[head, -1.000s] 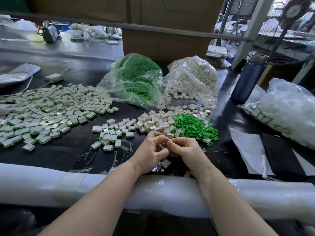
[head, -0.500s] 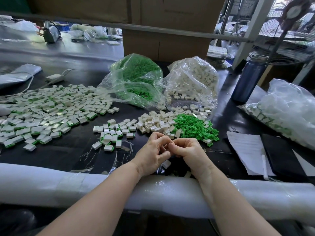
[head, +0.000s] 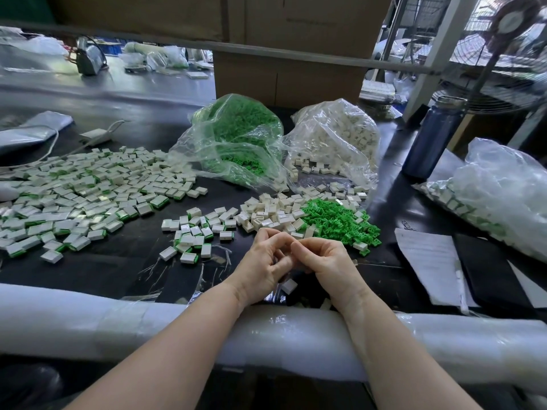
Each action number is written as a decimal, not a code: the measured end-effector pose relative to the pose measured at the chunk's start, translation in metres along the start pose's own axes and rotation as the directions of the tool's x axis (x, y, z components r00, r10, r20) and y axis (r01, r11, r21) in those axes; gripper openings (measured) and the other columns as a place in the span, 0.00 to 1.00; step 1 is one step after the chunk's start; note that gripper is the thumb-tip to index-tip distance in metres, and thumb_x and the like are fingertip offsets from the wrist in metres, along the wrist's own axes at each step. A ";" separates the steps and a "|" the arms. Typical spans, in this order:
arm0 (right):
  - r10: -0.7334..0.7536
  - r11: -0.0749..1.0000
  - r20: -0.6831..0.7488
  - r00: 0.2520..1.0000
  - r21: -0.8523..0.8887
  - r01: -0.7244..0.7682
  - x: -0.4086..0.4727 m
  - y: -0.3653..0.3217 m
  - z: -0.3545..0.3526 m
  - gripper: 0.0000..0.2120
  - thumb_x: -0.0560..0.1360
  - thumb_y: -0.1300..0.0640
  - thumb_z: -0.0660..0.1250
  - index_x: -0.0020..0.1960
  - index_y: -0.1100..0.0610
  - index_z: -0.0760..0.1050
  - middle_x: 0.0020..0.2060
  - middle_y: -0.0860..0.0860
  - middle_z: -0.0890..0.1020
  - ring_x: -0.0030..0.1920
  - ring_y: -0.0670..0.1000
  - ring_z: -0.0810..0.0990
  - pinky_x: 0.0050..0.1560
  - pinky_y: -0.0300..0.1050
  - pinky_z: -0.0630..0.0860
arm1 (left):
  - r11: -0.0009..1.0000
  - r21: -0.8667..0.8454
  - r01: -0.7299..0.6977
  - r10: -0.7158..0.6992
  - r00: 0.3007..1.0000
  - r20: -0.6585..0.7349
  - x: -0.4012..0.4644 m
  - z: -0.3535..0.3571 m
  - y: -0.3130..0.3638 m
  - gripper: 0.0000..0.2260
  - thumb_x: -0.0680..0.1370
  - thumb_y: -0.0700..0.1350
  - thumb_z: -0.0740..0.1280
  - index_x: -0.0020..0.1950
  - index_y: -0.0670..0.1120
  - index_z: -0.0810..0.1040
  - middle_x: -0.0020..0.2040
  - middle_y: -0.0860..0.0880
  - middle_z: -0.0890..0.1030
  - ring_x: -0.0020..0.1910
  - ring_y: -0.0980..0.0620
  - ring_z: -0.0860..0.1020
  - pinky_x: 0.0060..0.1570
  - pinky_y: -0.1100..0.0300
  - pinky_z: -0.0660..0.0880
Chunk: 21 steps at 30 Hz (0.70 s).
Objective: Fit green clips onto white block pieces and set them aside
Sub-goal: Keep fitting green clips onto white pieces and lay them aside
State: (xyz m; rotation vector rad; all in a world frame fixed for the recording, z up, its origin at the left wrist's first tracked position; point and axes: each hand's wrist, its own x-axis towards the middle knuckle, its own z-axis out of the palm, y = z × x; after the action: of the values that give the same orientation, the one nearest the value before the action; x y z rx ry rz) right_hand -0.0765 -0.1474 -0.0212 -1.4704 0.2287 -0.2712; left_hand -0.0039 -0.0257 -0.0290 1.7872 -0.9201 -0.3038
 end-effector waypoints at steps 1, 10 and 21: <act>-0.018 1.000 -0.024 1.000 0.003 0.018 0.000 0.000 0.000 0.07 0.75 0.61 0.66 0.44 0.63 0.80 0.31 0.54 0.82 0.32 0.49 0.81 0.33 0.39 0.78 | 1.000 -0.004 0.005 -0.005 1.000 -0.025 0.000 -0.001 0.001 0.08 0.77 0.38 0.65 0.45 0.52 0.75 0.50 0.51 0.66 0.40 0.57 0.71 0.43 0.74 0.71; -0.139 0.980 -0.144 0.980 -0.162 0.116 0.002 0.003 -0.004 0.10 0.70 0.66 0.71 0.34 0.54 0.81 0.31 0.50 0.82 0.31 0.46 0.79 0.30 0.35 0.74 | 0.996 0.054 0.072 -0.068 0.995 -0.068 -0.001 -0.003 0.004 0.05 0.76 0.41 0.66 0.51 0.42 0.78 0.53 0.47 0.67 0.42 0.53 0.72 0.49 0.62 0.75; -0.158 0.952 -0.116 0.981 -0.283 0.120 0.003 0.004 -0.003 0.10 0.72 0.66 0.69 0.35 0.55 0.77 0.24 0.45 0.78 0.25 0.40 0.73 0.29 0.34 0.71 | 0.993 0.088 0.073 -0.069 0.996 -0.049 -0.001 -0.003 0.003 0.05 0.77 0.43 0.66 0.51 0.43 0.78 0.49 0.51 0.70 0.42 0.53 0.74 0.45 0.66 0.73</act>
State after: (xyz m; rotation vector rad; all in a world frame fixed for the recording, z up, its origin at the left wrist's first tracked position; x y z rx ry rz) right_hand -0.0745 -0.1510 -0.0258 -1.7489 0.2821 -0.4711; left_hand -0.0042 -0.0239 -0.0256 1.9043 -0.8508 -0.2693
